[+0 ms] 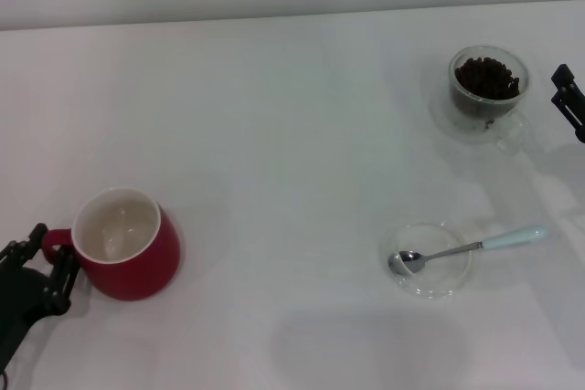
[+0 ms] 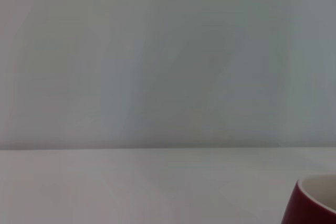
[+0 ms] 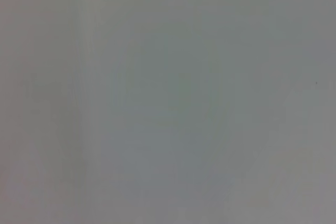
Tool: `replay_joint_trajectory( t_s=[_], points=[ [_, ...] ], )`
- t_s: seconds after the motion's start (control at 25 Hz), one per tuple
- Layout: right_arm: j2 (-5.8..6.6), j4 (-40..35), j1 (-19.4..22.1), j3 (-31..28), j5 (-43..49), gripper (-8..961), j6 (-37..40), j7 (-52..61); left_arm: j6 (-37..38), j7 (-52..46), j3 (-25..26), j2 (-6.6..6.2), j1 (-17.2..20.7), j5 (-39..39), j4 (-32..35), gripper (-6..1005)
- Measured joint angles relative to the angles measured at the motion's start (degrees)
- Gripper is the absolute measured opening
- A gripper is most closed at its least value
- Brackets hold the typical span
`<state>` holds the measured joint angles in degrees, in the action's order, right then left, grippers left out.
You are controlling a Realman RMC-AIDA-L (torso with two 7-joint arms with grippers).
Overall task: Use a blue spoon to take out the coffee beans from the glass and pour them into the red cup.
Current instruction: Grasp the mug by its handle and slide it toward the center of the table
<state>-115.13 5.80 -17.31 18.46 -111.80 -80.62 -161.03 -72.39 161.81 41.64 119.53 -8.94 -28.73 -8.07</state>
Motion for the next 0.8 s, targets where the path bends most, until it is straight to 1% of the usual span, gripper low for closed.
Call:
replay_joint_trajectory(
  t_s=[0.08, 0.32, 0.56, 0.8],
  points=[
    [0.0, 0.0, 0.0, 0.0, 0.0, 872, 0.01, 0.01, 0.15, 0.0, -0.43, 0.01, -0.03, 0.06, -0.47, 379],
    [0.0, -0.03, 0.01, 0.0, 0.0, 872, 0.03, -0.01, 0.24, 0.0, -0.56, 0.02, -0.03, 0.08, -1.05, 320],
    [0.06, -0.17, 0.09, 0.0, 0.0, 872, 0.03, -0.09, 0.19, 0.0, -1.07, -0.03, -0.21, 1.06, -2.18, 166],
    [0.09, -0.18, 0.1, 0.0, 0.0, 872, 0.03, -0.07, 0.64, 0.0, -1.32, 0.1, -1.52, 1.43, -2.76, 163]
  ],
)
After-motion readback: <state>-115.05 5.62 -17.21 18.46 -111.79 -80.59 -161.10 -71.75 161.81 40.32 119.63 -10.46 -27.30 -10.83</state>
